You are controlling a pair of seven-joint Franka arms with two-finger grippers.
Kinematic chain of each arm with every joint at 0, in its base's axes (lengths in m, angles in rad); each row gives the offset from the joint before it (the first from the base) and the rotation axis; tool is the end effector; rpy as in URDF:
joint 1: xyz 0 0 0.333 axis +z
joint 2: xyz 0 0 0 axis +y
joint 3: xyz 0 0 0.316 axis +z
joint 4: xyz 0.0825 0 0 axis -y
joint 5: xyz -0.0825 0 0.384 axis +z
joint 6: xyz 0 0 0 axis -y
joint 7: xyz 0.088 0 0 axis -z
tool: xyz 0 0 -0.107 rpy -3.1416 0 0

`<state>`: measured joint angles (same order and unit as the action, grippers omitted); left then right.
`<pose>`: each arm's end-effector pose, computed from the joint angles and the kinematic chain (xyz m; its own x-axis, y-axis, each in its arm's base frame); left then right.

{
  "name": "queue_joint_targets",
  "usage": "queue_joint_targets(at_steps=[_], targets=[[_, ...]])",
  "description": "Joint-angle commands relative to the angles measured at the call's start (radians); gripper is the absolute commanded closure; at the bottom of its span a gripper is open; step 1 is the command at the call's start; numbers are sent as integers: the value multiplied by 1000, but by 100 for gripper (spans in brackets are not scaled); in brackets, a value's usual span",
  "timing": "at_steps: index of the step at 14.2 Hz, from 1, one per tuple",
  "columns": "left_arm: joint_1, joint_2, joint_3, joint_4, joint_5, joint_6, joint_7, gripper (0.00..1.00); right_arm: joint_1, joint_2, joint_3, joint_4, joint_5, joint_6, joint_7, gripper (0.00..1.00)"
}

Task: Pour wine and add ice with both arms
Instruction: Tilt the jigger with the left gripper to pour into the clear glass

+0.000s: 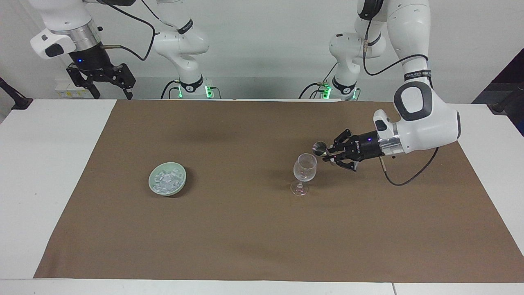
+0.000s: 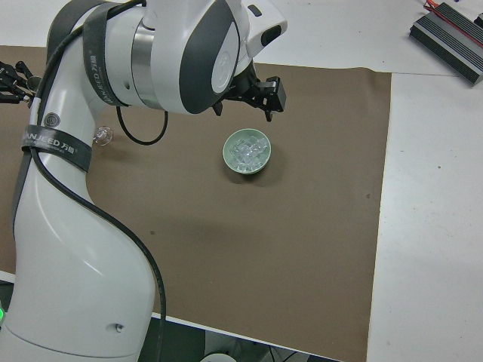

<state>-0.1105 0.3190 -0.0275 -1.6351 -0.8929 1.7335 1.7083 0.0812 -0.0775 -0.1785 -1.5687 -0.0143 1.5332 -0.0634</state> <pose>0.6241 -0.1566 0.4487 0.0703 -0.6476 0.7587 -0.9801 0.0969 0.1734 0.5238 -0.0570 0.6633 0.9986 -0.0344 0.0406 -0.0345 -0.9994 0.0031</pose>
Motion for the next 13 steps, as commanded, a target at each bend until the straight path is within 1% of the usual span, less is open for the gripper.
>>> queue_joint_targets(at_steps=[1, 2, 4, 6, 9, 11, 13], targets=[[-35, -31, 34, -9, 29, 15, -33, 100, -6, -13, 5, -8, 19, -5, 19, 0], [-35, -29, 34, -9, 32, 15, -44, 100, -6, -13, 5, -8, 19, -5, 19, 0], [-49, -31, 37, -8, 87, 20, -85, 100, -6, -13, 5, -8, 19, -5, 19, 0], [-69, -31, 49, 9, 95, 23, -104, 100, -6, -13, 5, -8, 19, -5, 19, 0], [-84, -31, 52, 9, 107, 27, -110, 100, -6, -13, 5, -8, 19, -5, 19, 0], [-95, -29, 61, 38, 176, 29, -137, 100, -6, -13, 5, -8, 19, -5, 19, 0], [-100, -29, 63, 47, 189, 26, -160, 100, -6, -13, 5, -8, 19, -5, 19, 0]])
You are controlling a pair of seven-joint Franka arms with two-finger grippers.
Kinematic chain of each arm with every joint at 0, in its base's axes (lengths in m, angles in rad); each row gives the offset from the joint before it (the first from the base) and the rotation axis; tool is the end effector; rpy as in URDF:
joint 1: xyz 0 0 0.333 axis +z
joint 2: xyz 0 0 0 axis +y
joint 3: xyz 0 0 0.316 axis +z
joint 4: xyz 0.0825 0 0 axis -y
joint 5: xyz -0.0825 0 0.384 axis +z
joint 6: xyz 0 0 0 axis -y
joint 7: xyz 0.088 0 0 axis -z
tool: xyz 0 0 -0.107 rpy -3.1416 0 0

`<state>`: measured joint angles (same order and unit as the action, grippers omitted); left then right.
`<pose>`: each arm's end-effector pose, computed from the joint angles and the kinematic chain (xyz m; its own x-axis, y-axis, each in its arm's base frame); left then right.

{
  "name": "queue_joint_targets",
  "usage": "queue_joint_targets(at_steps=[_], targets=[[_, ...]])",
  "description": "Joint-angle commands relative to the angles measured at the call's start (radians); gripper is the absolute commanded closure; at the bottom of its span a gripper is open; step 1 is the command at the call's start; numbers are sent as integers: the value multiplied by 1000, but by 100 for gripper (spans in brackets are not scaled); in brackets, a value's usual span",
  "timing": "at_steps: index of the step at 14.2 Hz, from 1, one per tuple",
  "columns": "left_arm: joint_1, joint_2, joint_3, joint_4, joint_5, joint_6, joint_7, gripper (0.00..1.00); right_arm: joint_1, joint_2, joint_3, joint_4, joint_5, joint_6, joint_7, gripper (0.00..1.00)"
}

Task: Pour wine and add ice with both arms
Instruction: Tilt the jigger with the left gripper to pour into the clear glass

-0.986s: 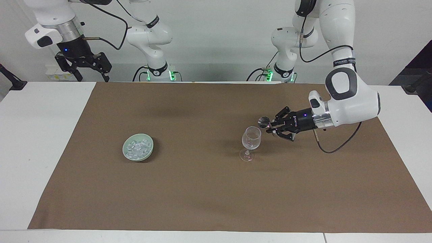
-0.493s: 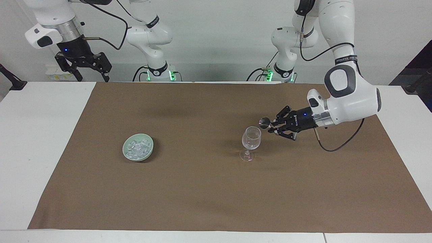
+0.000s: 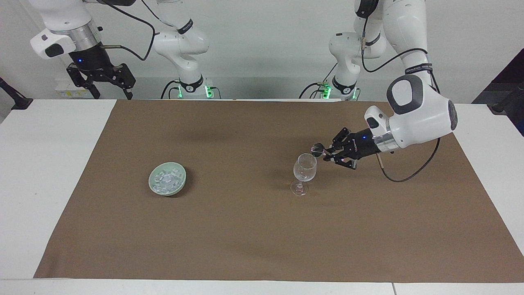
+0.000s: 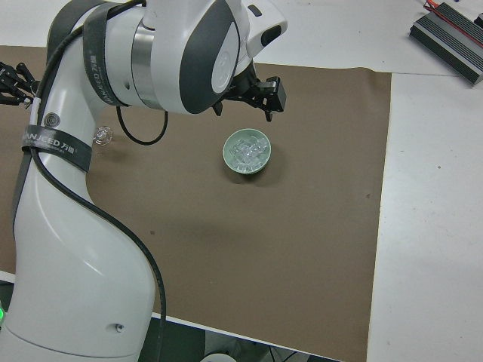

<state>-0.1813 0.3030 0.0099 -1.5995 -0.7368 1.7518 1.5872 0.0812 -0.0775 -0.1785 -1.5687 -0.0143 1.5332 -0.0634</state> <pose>0.6217 -0.1693 0.4657 0.0725 -0.7681 0.6362 -0.9812 0.0593 0.1835 0.5238 -0.0570 0.6633 0.9986 -0.0344 0.0406 -0.0345 -0.9994 0.0031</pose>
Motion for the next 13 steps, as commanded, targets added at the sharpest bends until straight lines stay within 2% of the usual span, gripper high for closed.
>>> queue_joint_targets(at_steps=[1, 13], targets=[[-30, -13, 25, 13, 36, 8, -52, 100, -6, -13, 5, -8, 19, -5, 19, 0], [-81, -22, 42, 32, 140, 14, -194, 100, -6, -13, 5, -8, 19, -5, 19, 0]])
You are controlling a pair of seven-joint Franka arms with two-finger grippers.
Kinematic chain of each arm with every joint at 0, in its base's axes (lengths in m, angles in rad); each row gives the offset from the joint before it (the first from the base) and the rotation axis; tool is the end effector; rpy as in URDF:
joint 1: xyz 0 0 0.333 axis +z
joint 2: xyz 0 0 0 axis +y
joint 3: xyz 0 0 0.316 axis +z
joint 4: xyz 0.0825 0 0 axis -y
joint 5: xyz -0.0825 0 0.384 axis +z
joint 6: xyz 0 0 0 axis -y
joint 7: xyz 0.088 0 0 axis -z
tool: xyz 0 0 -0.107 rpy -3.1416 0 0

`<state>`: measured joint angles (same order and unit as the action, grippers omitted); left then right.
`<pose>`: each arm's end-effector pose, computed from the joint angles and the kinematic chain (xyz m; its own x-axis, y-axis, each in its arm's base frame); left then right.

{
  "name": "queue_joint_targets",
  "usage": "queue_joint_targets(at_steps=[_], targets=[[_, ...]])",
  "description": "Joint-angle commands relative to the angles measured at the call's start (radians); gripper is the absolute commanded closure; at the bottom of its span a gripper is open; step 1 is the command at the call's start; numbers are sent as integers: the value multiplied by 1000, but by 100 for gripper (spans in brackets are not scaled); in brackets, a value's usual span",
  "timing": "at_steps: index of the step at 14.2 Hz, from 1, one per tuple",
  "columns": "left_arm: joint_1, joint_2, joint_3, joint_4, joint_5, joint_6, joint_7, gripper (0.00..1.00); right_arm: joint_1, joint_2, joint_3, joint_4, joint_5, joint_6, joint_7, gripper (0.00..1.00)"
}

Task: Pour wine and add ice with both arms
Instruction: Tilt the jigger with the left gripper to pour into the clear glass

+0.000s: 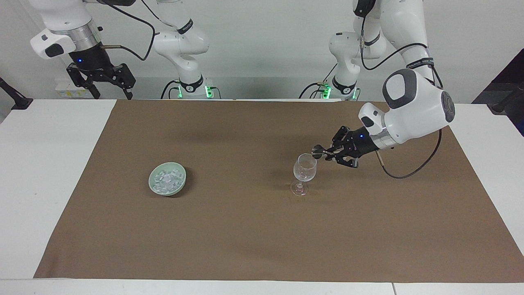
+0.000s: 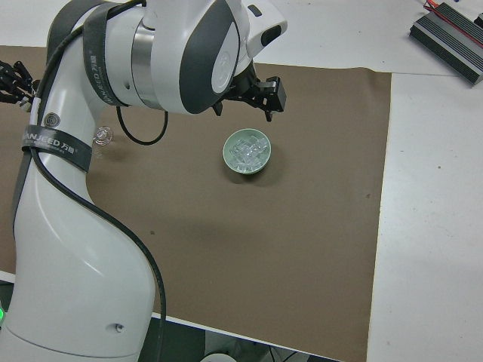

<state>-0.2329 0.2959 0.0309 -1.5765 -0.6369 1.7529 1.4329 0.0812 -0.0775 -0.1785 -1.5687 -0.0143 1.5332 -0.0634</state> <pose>0.6178 -0.1829 0.4755 0.1448 -0.8327 0.5344 -0.9735 -0.0231 0.2276 0.5238 -0.0570 0.6633 0.9986 -0.0344 0.0406 -0.0345 -0.9994 0.0031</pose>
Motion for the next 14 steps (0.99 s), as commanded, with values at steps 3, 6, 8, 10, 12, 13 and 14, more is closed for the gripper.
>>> queue_joint_targets(at_steps=[3, 6, 8, 10, 12, 13, 14], targets=[[-42, -14, 23, 16, 80, 16, -63, 100, -6, -13, 5, -8, 19, -5, 19, 0], [-51, -14, 26, 26, 88, 16, -92, 100, -6, -13, 5, -8, 19, -5, 19, 0], [-57, -14, 27, 26, 94, 17, -92, 100, -6, -13, 5, -8, 19, -5, 19, 0], [-62, -14, 29, 29, 126, 17, -106, 100, -6, -13, 5, -7, 19, -5, 19, 0], [-65, -14, 29, 29, 129, 17, -126, 100, -6, -13, 5, -8, 19, -5, 19, 0], [-65, -14, 27, 29, 131, 17, -127, 100, -6, -13, 5, -8, 19, -5, 19, 0], [-65, -14, 29, 29, 149, 19, -129, 100, -6, -13, 5, -7, 19, -5, 19, 0]])
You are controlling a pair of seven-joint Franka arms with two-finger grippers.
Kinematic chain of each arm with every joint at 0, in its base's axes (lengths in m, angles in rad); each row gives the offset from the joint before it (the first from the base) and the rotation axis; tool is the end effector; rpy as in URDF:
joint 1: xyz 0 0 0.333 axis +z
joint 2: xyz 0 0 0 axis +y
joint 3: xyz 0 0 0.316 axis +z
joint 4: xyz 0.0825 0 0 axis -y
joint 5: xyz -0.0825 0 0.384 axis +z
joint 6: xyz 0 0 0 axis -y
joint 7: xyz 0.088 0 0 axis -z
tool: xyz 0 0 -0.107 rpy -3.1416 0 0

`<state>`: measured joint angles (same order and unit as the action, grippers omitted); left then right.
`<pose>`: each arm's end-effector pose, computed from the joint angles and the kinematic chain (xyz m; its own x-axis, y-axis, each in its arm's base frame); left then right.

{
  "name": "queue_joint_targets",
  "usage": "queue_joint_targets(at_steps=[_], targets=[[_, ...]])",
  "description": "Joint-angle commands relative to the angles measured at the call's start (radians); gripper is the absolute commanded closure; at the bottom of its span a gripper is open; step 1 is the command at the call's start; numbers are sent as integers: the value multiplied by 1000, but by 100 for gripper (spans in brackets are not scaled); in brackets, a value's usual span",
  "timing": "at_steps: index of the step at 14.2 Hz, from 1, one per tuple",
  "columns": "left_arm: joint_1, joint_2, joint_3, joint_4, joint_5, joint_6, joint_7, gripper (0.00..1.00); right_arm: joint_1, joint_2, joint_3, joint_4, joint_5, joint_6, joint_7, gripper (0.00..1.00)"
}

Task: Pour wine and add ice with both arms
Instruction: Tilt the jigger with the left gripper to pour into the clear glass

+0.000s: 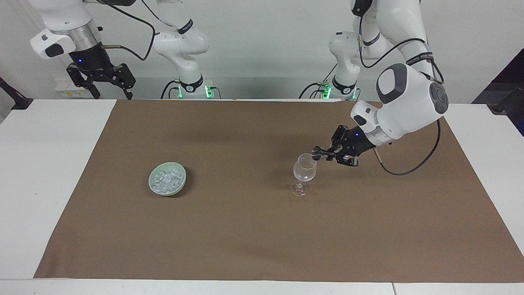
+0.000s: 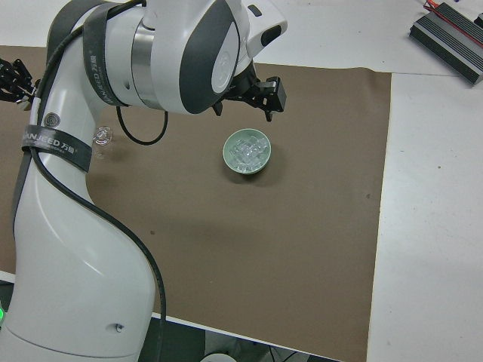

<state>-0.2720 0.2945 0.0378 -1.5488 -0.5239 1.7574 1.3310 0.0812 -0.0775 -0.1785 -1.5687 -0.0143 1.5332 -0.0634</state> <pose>0.6158 -0.1954 0.4845 0.1631 -0.8865 0.4330 -0.9733 -0.0728 0.2176 0.5238 -0.0570 0.6633 0.9986 -0.0344 0.0406 -0.0345 -0.9994 0.0031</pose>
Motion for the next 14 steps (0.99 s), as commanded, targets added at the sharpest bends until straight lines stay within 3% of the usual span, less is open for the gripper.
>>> queue_joint_targets(at_steps=[1, 6, 14], targets=[[-38, -14, 24, 3, 57, 14, -33, 100, -6, -13, 5, -7, 19, -5, 19, 0], [-122, -12, 125, 9, 64, 10, -96, 100, -6, -13, 5, -7, 19, -5, 19, 0], [-151, -9, 126, 30, 139, -1, -167, 100, -6, -13, 5, -8, 19, -5, 19, 0]])
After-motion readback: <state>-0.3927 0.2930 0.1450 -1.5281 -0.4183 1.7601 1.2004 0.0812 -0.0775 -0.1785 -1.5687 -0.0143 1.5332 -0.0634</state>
